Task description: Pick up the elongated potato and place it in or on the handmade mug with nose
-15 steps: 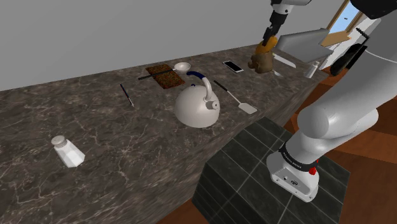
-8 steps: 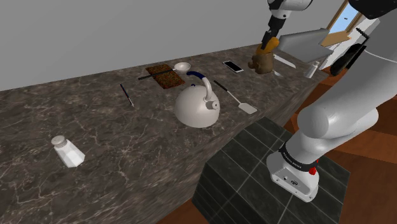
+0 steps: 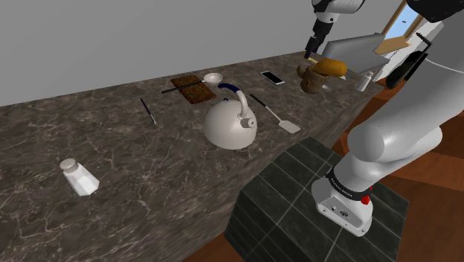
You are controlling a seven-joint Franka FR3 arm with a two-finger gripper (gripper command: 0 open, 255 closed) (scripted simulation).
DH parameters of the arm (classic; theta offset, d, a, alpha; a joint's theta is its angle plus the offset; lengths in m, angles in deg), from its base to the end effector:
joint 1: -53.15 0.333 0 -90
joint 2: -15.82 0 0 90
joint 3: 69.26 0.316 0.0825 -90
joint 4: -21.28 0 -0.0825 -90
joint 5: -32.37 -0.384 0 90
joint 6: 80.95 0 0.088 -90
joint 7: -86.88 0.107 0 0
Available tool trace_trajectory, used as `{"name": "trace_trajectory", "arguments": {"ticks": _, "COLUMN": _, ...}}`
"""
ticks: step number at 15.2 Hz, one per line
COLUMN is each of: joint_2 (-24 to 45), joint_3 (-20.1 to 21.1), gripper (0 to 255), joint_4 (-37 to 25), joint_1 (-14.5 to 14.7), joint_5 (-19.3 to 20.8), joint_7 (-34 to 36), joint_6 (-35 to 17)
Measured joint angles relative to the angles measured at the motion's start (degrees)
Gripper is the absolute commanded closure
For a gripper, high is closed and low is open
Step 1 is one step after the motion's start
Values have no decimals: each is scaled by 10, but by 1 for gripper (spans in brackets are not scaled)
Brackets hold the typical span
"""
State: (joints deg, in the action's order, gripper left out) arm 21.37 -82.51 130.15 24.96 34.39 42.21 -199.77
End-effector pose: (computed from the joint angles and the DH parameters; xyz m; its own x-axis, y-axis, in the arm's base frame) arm 0.4449 -0.3907 0.4575 0.9970 0.0748 0.0177 0.0728 -0.9929 0.0939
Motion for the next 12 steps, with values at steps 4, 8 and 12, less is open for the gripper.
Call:
{"name": "trace_trajectory", "arguments": {"ticks": 4, "joint_2": -13, "joint_3": 0, "gripper": 0, "joint_4": -25, "joint_1": 1, "joint_5": 3, "joint_7": 1, "joint_6": 37}}
{"name": "trace_trajectory", "arguments": {"ticks": 8, "joint_2": -19, "joint_3": 1, "gripper": 0, "joint_4": -46, "joint_1": 2, "joint_5": 4, "joint_7": 2, "joint_6": 65}}
{"name": "trace_trajectory", "arguments": {"ticks": 12, "joint_2": -19, "joint_3": 1, "gripper": 0, "joint_4": -48, "joint_1": 3, "joint_5": 4, "joint_7": 3, "joint_6": 67}}
